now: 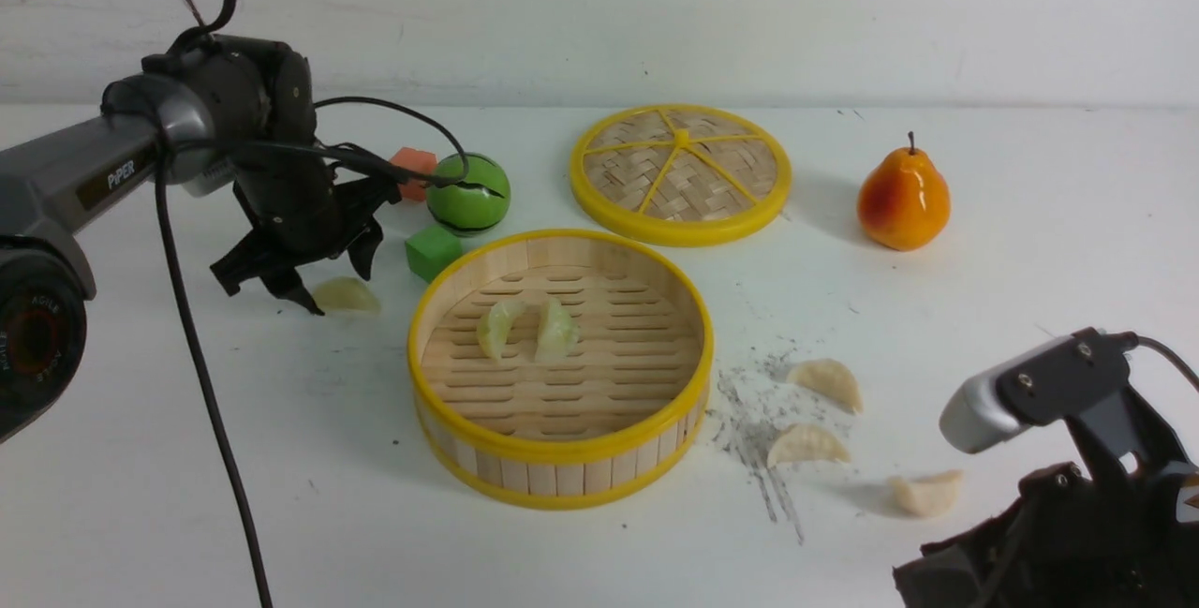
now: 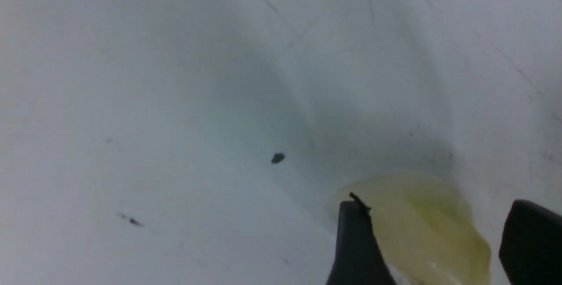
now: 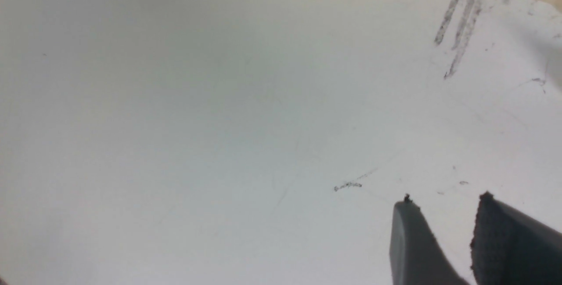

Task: Put the dumplings into the steamer on the white table.
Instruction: 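Reach for and grasp a dumpling on the table with the left gripper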

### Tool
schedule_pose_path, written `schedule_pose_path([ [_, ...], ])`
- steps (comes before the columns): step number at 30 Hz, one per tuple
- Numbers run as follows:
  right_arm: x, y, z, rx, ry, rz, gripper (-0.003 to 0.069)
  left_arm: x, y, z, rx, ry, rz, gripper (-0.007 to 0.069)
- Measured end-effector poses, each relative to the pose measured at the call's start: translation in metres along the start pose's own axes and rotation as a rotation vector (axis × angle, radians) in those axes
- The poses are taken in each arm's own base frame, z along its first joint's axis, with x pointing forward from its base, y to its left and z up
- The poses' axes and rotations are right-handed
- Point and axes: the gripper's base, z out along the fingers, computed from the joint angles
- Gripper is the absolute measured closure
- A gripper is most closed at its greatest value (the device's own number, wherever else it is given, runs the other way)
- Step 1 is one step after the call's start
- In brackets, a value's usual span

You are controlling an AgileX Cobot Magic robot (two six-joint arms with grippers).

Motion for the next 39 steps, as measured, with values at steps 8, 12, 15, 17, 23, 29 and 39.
schedule_pose_path([
  [8, 0.0, 0.0, 0.0, -0.001, 0.002, 0.0, 0.0439, 0.001, 0.001, 0.007, -0.016, 0.013, -0.003, 0.0268],
  [12, 0.0, 0.0, 0.0, -0.001, 0.003, 0.0, 0.0434, 0.002, 0.001, 0.007, -0.021, 0.026, 0.068, 0.0268],
  [15, 0.0, 0.0, 0.0, -0.001, 0.002, 0.0, 0.0431, 0.002, 0.001, 0.004, -0.019, 0.032, 0.152, 0.0268],
  [17, 0.0, 0.0, 0.0, 0.0, 0.001, -0.001, 0.0428, 0.002, 0.001, -0.002, -0.025, 0.042, 0.243, 0.0307],
  [23, 0.0, 0.0, 0.0, 0.002, -0.004, -0.001, 0.0421, 0.006, 0.004, -0.007, -0.036, 0.091, 0.428, 0.044],
  [29, -0.001, 0.0, 0.0, 0.004, -0.008, -0.001, 0.0419, 0.007, 0.005, -0.003, -0.045, 0.105, 0.443, 0.044],
  [39, 0.0, 0.0, 0.0, 0.003, -0.005, -0.001, 0.0419, 0.007, 0.005, 0.001, -0.055, 0.113, 0.495, 0.0429],
])
